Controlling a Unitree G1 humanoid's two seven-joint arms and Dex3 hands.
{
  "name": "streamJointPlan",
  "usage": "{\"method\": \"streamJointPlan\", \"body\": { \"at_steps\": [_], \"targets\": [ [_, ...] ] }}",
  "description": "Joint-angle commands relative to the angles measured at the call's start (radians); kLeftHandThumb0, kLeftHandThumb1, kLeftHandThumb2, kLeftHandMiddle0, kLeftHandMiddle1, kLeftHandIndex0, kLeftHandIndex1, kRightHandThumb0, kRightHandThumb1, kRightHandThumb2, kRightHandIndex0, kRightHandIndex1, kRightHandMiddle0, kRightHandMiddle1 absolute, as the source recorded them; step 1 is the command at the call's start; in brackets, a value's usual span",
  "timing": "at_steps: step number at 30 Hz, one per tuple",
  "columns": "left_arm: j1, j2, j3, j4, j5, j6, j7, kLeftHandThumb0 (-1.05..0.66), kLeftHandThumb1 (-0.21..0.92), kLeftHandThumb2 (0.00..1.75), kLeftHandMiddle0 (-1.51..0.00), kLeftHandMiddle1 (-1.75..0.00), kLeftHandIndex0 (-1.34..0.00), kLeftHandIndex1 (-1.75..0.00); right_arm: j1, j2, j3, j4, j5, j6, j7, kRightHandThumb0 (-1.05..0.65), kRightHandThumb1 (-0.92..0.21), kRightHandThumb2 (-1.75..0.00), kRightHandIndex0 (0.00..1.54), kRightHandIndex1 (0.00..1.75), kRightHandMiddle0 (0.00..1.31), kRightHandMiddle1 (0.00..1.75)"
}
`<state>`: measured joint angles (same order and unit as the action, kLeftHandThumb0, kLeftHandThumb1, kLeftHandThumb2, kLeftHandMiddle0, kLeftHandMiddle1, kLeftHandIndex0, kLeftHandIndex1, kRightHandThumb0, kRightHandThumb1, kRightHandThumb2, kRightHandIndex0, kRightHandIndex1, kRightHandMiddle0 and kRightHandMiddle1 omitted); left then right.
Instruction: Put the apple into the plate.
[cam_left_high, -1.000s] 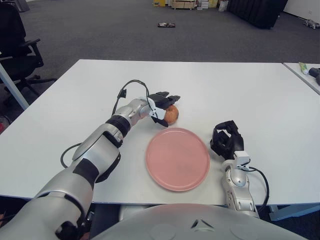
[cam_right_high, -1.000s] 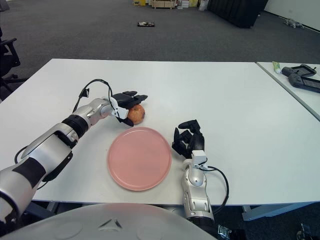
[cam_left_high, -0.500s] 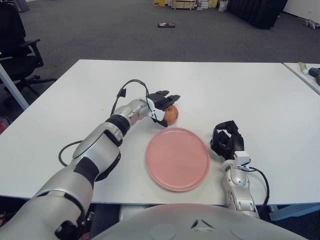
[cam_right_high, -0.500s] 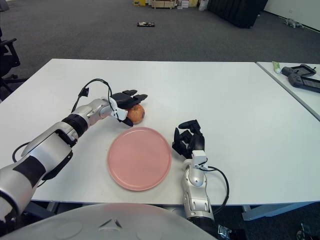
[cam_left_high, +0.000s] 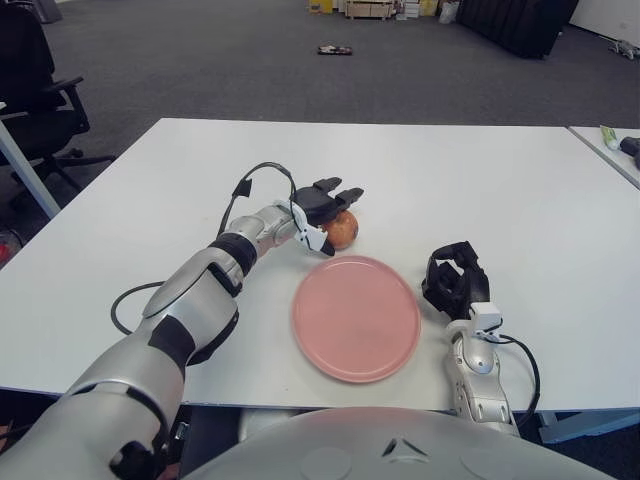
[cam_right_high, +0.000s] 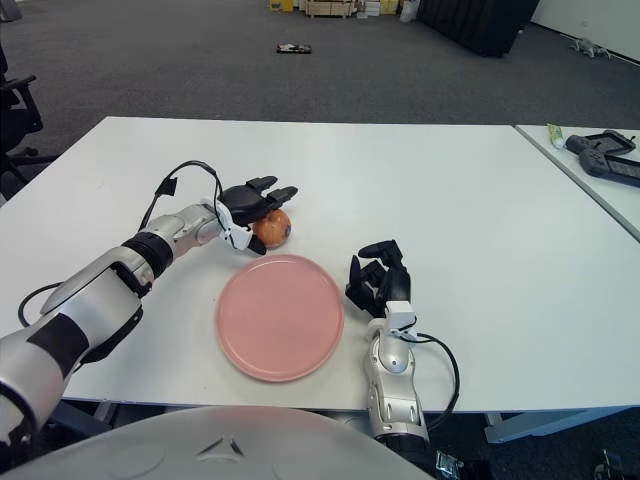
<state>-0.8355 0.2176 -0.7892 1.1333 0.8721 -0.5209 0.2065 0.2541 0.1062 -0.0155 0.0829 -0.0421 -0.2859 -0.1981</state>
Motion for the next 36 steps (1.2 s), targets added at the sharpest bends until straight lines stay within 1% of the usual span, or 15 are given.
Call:
{"method": "streamJointPlan", "body": {
  "at_steps": [1,4,5,6,9,10,12,15,22,24,25,27,30,34,36],
  "targets": [
    [0.030,0.007,-0.059,0.016,0.073,-0.020,0.078,-0.92,0.92,0.30,-0.07,-0.50,0.00,-0.41,-0.006,0.016,-0.006,-0.011,0.013,0.005,-0.003,-0.39,-0.62,-0.94,0.74,1.75,0.38,1.75],
    [0.027,0.009,-0.104,0.019,0.124,-0.025,0.160,-0.88,0.91,0.31,-0.07,-0.73,0.00,-0.72,-0.006,0.016,-0.006,-0.011,0.012,0.003,-0.004,-0.40,-0.62,-0.94,0.75,1.75,0.38,1.75],
    [0.026,0.009,-0.117,0.021,0.139,-0.025,0.183,-0.87,0.90,0.33,-0.08,-0.88,0.00,-1.01,-0.006,0.016,-0.005,-0.011,0.012,0.002,-0.003,-0.40,-0.61,-0.95,0.75,1.75,0.39,1.75],
    [0.025,0.009,-0.129,0.023,0.153,-0.021,0.206,-0.86,0.87,0.38,-0.07,-1.00,0.00,-1.20,-0.007,0.016,-0.005,-0.010,0.013,0.002,-0.002,-0.40,-0.61,-0.95,0.75,1.75,0.39,1.75],
    [0.026,0.003,-0.159,0.034,0.186,-0.007,0.267,-0.82,0.80,0.49,-0.09,-1.20,0.00,-1.47,-0.007,0.016,-0.005,-0.009,0.016,0.002,0.000,-0.40,-0.61,-0.95,0.75,1.75,0.39,1.75],
    [0.027,0.001,-0.170,0.038,0.198,-0.002,0.287,-0.80,0.75,0.56,-0.10,-1.30,0.00,-1.57,-0.008,0.016,-0.005,-0.009,0.016,0.002,0.000,-0.40,-0.61,-0.95,0.75,1.75,0.39,1.75],
    [0.027,-0.005,-0.190,0.046,0.217,0.006,0.317,-0.76,0.65,0.69,-0.14,-1.46,-0.03,-1.67,-0.008,0.016,-0.005,-0.009,0.014,0.002,-0.001,-0.40,-0.61,-0.95,0.74,1.75,0.39,1.75],
    [0.028,-0.016,-0.218,0.059,0.239,0.019,0.356,-0.71,0.56,0.79,-0.20,-1.59,-0.09,-1.72,-0.008,0.015,-0.005,-0.010,0.013,0.005,-0.001,-0.40,-0.61,-0.95,0.74,1.75,0.39,1.75],
    [0.025,-0.030,-0.281,0.078,0.280,0.035,0.396,-0.62,0.48,0.90,-0.32,-1.72,-0.18,-1.74,-0.007,0.013,-0.007,-0.012,0.016,0.013,0.000,-0.40,-0.62,-0.94,0.73,1.75,0.38,1.75],
    [0.030,-0.033,-0.297,0.081,0.288,0.039,0.403,-0.50,0.51,0.97,-0.57,-1.73,-0.33,-1.74,-0.007,0.010,-0.007,-0.010,0.012,0.008,0.000,-0.39,-0.62,-0.93,0.73,1.75,0.38,1.75],
    [0.032,-0.035,-0.303,0.082,0.289,0.041,0.406,-0.48,0.52,0.98,-0.62,-1.74,-0.35,-1.74,-0.007,0.009,-0.007,-0.009,0.010,0.006,0.000,-0.39,-0.63,-0.93,0.73,1.75,0.38,1.75],
    [0.041,-0.039,-0.331,0.080,0.309,0.057,0.413,-0.45,0.51,1.03,-0.82,-1.74,-0.41,-1.75,-0.006,0.004,-0.005,-0.009,0.003,0.001,0.001,-0.39,-0.63,-0.93,0.73,1.75,0.37,1.75],
    [0.045,-0.043,-0.358,0.082,0.325,0.074,0.420,-0.43,0.50,1.07,-0.96,-1.75,-0.45,-1.75,-0.006,-0.001,-0.005,-0.008,-0.002,0.001,0.002,-0.39,-0.64,-0.92,0.73,1.75,0.37,1.75],
    [0.053,-0.049,-0.389,0.091,0.340,0.101,0.430,-0.43,0.49,1.09,-1.04,-1.75,-0.46,-1.75,-0.003,-0.002,-0.005,-0.010,-0.011,0.002,-0.001,-0.39,-0.64,-0.91,0.73,1.75,0.37,1.75],
    [0.061,-0.053,-0.403,0.101,0.346,0.117,0.429,-0.45,0.41,1.19,-1.10,-1.75,-0.53,-1.75,-0.001,-0.004,-0.006,-0.009,-0.016,0.002,-0.003,-0.39,-0.64,-0.91,0.74,1.75,0.37,1.75]
  ]
}}
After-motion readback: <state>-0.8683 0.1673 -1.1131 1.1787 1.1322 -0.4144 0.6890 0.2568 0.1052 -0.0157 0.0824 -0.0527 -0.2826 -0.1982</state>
